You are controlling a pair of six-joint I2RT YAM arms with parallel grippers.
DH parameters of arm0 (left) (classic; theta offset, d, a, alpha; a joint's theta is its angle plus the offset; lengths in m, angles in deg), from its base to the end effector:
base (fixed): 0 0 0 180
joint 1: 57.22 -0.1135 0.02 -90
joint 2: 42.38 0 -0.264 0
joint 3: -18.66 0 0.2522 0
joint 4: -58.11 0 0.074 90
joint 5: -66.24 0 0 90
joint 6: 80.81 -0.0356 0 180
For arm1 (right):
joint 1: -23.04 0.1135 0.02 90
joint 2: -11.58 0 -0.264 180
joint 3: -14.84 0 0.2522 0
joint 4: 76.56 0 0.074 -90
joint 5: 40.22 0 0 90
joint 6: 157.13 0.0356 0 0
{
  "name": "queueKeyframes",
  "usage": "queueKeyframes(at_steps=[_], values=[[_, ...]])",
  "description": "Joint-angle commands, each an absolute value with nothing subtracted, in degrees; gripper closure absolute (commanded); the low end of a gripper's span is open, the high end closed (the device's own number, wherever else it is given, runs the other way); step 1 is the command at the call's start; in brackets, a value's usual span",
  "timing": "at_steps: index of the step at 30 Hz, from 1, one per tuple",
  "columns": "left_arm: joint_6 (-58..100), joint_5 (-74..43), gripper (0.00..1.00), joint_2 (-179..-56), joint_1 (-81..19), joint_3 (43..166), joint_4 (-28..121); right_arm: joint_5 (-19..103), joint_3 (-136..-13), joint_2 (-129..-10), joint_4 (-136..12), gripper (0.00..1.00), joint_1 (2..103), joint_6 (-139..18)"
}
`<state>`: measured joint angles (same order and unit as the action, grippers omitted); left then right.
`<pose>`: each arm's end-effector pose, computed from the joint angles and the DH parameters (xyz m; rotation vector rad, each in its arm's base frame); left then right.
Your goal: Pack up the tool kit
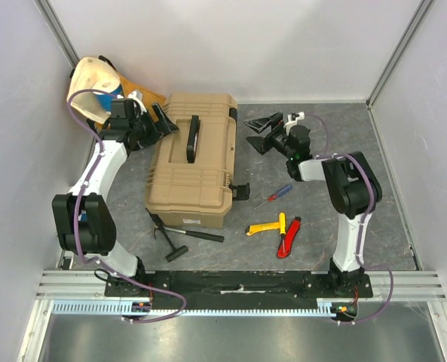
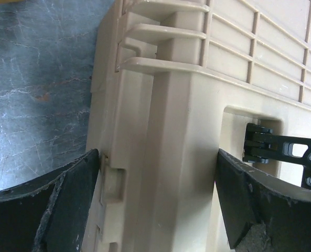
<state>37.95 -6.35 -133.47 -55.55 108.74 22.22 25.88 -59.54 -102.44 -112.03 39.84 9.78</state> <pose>0.3631 -0.0212 0.3082 -0.3591 2.2243 -0.6265 0.4055 0.1375 0.1860 0.6149 1.7937 1.5314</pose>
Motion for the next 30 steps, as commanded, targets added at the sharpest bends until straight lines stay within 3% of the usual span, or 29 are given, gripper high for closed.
queueKeyframes(at_steps=[1,9,15,30], values=[[39.96,-0.29,0.10,-134.66,-55.46,110.38,24.57,27.81,-63.86,-109.08,-134.15,0.02,40.00,25.85],[37.76,-0.65,0.10,-134.58,-55.46,110.74,22.46,29.66,-74.06,-122.01,-140.14,0.02,42.20,35.26],[38.02,-0.73,0.12,-135.10,-55.46,109.50,22.64,29.83,-70.55,-121.32,-136.71,0.02,42.82,31.31],[38.46,2.52,0.13,-136.16,-55.29,109.41,23.34,28.08,-71.16,-124.56,-146.28,0.02,46.42,35.96]])
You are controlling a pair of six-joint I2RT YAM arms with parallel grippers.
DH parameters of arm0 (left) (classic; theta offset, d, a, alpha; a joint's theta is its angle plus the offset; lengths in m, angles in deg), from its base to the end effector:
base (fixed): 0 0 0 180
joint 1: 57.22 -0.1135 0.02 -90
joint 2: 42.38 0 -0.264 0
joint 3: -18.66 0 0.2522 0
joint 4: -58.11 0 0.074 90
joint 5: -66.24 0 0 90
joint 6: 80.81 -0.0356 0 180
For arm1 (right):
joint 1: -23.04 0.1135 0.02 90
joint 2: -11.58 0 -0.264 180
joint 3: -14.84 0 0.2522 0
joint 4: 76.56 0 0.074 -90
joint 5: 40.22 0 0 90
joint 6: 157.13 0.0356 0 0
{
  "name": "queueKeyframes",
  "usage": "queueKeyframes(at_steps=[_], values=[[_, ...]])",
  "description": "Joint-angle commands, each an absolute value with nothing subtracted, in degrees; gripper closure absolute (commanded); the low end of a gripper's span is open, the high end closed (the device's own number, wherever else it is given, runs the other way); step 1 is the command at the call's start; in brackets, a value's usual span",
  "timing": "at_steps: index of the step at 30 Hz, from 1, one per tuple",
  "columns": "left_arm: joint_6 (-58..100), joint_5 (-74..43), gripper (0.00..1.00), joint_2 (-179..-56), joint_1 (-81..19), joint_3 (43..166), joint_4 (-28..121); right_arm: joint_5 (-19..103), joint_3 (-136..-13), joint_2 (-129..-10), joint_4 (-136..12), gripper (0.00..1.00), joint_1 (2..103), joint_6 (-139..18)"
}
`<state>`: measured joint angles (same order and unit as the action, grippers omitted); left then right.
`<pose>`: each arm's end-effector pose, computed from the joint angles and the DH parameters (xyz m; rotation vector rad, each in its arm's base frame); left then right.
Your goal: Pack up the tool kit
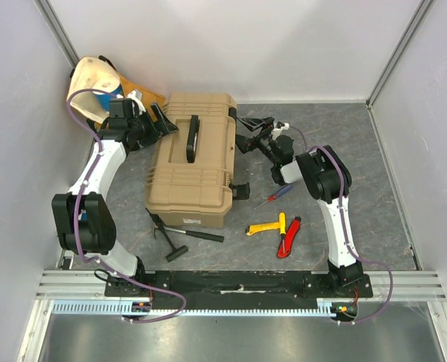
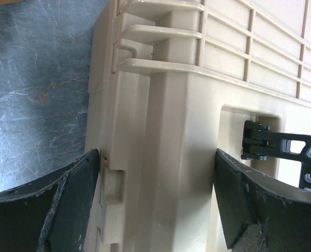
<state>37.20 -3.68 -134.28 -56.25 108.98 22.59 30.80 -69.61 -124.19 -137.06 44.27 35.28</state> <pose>0.3663 -0.0184 0.3056 -0.3326 2.2293 -0.6644 0.4368 0.1821 0.1179 0.8684 1.5361 1.9294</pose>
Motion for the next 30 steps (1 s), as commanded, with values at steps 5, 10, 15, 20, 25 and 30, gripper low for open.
queueKeyframes(at_steps=[5,10,15,20,25,30], values=[[38.99,4.89,0.13,-136.34,-55.20,109.24,24.31,30.97,-73.71,-126.76,-155.59,0.08,47.47,40.70],[37.93,6.65,0.15,-136.68,-54.67,108.63,24.75,32.47,-73.98,-126.50,-159.56,0.26,47.56,41.68],[36.01,5.86,0.16,-137.65,-53.88,108.45,23.52,34.49,-73.28,-126.24,-162.90,0.41,47.56,40.98],[33.19,4.11,0.16,-138.80,-53.09,109.15,20.62,36.60,-71.69,-125.36,-162.73,0.50,47.74,38.70],[31.78,2.08,0.17,-138.80,-52.83,108.10,19.65,36.78,-69.67,-123.61,-160.45,0.58,47.56,36.24],[31.43,-0.11,0.17,-138.71,-52.65,107.22,19.30,36.43,-68.44,-120.71,-156.32,0.64,47.56,32.63]])
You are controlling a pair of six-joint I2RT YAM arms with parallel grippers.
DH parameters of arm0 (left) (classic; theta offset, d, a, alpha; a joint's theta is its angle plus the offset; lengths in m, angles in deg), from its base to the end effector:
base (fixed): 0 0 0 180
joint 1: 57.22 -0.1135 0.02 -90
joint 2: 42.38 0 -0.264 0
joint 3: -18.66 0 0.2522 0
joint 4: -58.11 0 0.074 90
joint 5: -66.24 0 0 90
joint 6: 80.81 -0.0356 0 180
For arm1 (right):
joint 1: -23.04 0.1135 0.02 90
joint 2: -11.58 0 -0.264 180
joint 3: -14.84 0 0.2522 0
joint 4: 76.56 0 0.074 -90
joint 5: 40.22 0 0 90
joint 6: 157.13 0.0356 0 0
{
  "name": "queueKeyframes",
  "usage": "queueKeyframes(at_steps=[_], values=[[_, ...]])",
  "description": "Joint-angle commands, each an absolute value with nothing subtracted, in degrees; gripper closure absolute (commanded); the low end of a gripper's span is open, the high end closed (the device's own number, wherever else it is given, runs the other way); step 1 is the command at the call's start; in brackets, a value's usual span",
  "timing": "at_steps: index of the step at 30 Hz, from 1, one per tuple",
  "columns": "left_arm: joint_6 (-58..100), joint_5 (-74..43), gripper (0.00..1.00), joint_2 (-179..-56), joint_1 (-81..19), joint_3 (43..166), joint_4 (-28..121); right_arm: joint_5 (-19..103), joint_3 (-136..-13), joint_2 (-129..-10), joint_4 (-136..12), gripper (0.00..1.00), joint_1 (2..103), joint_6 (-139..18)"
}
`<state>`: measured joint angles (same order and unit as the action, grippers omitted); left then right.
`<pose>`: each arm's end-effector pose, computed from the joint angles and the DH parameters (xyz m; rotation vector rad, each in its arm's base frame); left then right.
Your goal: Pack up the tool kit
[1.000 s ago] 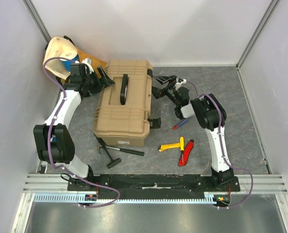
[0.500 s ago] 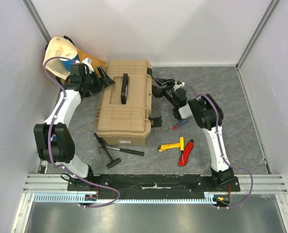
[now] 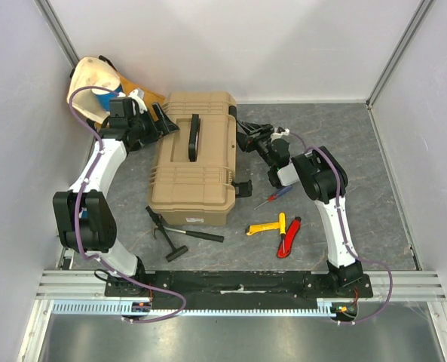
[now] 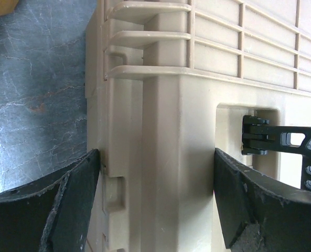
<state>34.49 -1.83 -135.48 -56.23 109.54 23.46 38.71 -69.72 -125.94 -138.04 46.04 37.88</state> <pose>0.3716 -0.0197 0.3031 -0.2587 2.2284 -0.6752 0.4340 0.1916 0.1066 0.9980 1.4474 1.8973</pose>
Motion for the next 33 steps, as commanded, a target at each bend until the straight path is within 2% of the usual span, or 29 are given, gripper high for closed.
queueKeyframes(at_steps=[1,9,12,20,29,33], values=[[31.26,-0.47,0.17,-138.80,-52.74,106.96,19.39,36.34,-68.26,-120.00,-155.36,0.64,47.39,31.67],[31.08,-3.28,0.18,-138.88,-52.65,106.25,18.77,35.72,-65.72,-114.56,-145.08,0.66,47.30,24.46],[31.69,-4.95,0.30,-138.71,-52.65,106.43,18.42,34.50,-65.36,-112.79,-138.32,0.66,46.68,21.12],[33.62,-8.99,0.34,-139.06,-52.74,106.78,17.45,33.79,-64.84,-107.52,-123.72,0.66,45.89,12.86],[36.26,-11.81,0.34,-139.33,-52.82,107.13,17.89,39.23,-65.63,-100.05,-99.83,0.49,45.80,1.88],[37.05,-12.33,0.34,-138.97,-52.74,107.30,18.42,40.65,-64.49,-97.50,-96.47,0.40,45.19,-1.73]])
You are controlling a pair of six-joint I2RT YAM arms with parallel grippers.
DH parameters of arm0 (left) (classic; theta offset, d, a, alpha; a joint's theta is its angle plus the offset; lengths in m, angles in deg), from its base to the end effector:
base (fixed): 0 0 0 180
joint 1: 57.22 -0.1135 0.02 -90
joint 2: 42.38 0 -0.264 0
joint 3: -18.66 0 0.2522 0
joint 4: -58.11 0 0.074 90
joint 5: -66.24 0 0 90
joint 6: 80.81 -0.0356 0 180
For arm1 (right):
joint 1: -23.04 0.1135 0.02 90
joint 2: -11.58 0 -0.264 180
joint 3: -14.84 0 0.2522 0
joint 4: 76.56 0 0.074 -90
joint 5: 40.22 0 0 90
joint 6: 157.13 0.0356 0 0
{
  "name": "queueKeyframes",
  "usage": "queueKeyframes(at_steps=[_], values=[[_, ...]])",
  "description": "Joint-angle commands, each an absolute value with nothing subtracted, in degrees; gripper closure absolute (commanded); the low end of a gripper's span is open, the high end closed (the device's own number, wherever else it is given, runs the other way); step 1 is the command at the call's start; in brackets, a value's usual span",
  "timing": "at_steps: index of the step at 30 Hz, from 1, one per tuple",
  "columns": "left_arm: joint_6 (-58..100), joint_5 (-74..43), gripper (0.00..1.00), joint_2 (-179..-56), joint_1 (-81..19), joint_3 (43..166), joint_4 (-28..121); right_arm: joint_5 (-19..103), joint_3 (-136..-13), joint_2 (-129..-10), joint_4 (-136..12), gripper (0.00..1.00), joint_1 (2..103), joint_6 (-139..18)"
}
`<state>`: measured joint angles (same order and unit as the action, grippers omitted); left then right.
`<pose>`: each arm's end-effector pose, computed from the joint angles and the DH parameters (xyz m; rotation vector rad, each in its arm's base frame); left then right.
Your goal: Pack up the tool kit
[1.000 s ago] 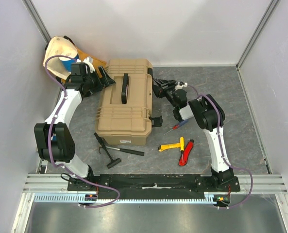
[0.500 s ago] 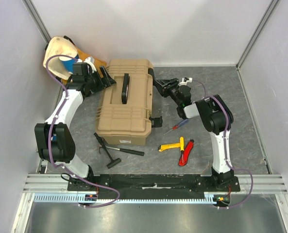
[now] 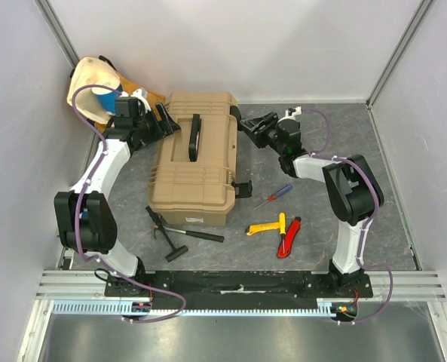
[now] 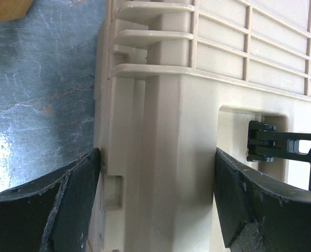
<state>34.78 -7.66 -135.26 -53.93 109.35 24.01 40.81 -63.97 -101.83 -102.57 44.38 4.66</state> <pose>0.3713 -0.0312 0.3035 -0.2749 2.2214 -0.5877 0.4082 0.1654 0.1963 0.6968 1.7813 1.2951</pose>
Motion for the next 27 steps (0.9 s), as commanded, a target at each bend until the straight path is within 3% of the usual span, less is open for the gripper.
queueKeyframes(at_steps=[1,4,16,22,27], values=[[37.14,-12.86,0.35,-138.88,-52.74,107.39,18.42,41.17,-64.83,-96.80,-94.20,0.37,45.01,-3.30],[37.32,-14.18,0.36,-138.53,-52.74,107.57,18.16,44.94,-65.19,-94.08,-88.74,0.29,44.66,-8.05],[37.14,-13.30,0.36,-138.62,-52.74,108.62,18.77,47.77,-69.75,-90.55,-87.67,0.20,44.93,-19.22],[36.88,-13.21,0.36,-138.71,-52.65,108.62,18.86,48.55,-80.82,-94.24,-76.44,0.22,46.77,-27.30],[36.97,-13.13,0.36,-138.62,-52.74,108.27,18.77,49.43,-86.88,-97.75,-68.79,0.30,48.35,-29.94]])
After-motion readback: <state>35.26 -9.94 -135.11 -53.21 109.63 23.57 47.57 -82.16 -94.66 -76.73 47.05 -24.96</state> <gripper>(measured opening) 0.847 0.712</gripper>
